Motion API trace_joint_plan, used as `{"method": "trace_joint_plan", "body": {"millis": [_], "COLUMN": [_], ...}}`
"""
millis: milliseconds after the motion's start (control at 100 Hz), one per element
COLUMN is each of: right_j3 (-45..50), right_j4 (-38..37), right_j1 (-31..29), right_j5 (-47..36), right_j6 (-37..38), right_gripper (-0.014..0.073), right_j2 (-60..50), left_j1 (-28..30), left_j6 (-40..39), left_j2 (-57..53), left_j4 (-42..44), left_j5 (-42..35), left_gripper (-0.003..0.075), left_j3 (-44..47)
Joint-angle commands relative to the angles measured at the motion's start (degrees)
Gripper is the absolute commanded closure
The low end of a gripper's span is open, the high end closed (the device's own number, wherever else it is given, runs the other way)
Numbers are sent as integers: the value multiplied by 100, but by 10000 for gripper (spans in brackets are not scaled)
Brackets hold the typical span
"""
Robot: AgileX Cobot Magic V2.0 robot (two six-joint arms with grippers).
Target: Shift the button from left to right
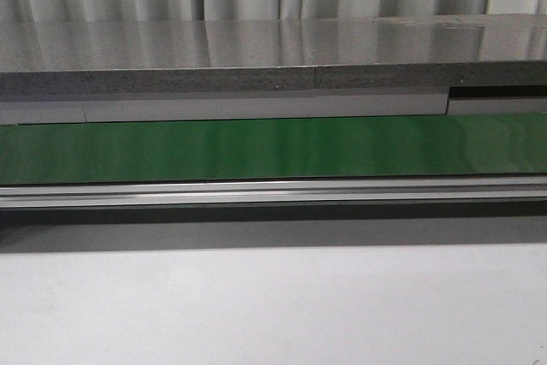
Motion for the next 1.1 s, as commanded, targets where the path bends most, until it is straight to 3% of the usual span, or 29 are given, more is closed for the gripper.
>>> {"method": "trace_joint_plan", "body": {"millis": [0,460,770,1090], "right_j3": [-185,-185,-185,-291], "right_j4": [69,223,293,236], "right_j1": [-34,-34,-34,-34], "right_j5": [-198,-36,-77,-49], "right_j6": [-76,-76,-76,-71], "right_gripper": [389,384,153,135], "right_j2": [-258,-61,-61,-68], "left_j1": [-45,-45,-45,-45], "left_j6": [6,6,6,6], "left_j2": [25,25,25,25], "left_j4": [-40,-40,-40,-40], "left_j5": [-459,-459,-459,-459], "left_gripper": [740,740,740,740], "left_j3": [-163,-163,-163,-163]}}
